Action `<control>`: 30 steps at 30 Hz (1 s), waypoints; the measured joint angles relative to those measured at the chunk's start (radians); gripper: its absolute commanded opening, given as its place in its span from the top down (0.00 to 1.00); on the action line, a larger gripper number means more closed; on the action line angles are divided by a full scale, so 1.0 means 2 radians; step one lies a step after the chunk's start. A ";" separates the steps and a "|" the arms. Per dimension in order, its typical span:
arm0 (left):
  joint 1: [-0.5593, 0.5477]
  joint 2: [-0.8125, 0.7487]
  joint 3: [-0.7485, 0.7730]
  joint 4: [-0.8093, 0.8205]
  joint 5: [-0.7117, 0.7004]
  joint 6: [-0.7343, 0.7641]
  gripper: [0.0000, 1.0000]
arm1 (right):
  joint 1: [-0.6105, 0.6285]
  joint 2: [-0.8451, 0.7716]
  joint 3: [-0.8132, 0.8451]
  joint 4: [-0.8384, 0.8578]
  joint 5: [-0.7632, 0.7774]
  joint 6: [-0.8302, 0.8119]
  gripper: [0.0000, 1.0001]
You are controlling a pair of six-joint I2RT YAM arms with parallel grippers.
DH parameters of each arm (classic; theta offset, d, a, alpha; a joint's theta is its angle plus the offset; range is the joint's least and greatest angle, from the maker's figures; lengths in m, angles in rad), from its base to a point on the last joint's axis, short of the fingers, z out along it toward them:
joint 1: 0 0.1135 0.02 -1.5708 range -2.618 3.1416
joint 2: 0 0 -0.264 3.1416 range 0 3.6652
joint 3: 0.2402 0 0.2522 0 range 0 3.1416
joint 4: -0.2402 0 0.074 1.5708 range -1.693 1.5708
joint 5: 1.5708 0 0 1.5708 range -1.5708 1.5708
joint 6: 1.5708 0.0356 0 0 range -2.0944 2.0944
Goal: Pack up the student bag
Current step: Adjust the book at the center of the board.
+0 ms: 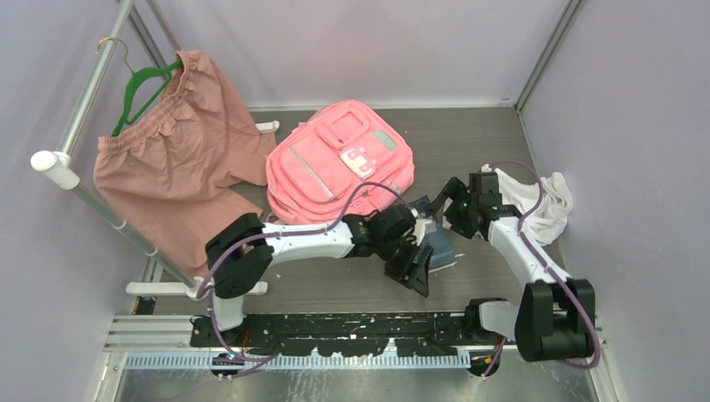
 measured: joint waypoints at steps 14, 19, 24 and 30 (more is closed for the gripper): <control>0.182 0.010 0.107 -0.122 -0.061 0.088 0.39 | 0.005 -0.247 -0.042 -0.103 0.011 0.083 0.25; 0.192 0.077 0.163 -0.138 -0.067 0.103 0.39 | 0.043 -0.279 -0.091 -0.134 -0.005 0.127 0.24; 0.193 0.136 0.225 -0.153 -0.070 0.118 0.39 | 0.051 -0.295 -0.093 -0.145 -0.003 0.147 0.24; 0.193 0.203 0.323 -0.164 -0.074 0.124 0.39 | 0.053 -0.278 -0.095 -0.144 0.004 0.158 0.23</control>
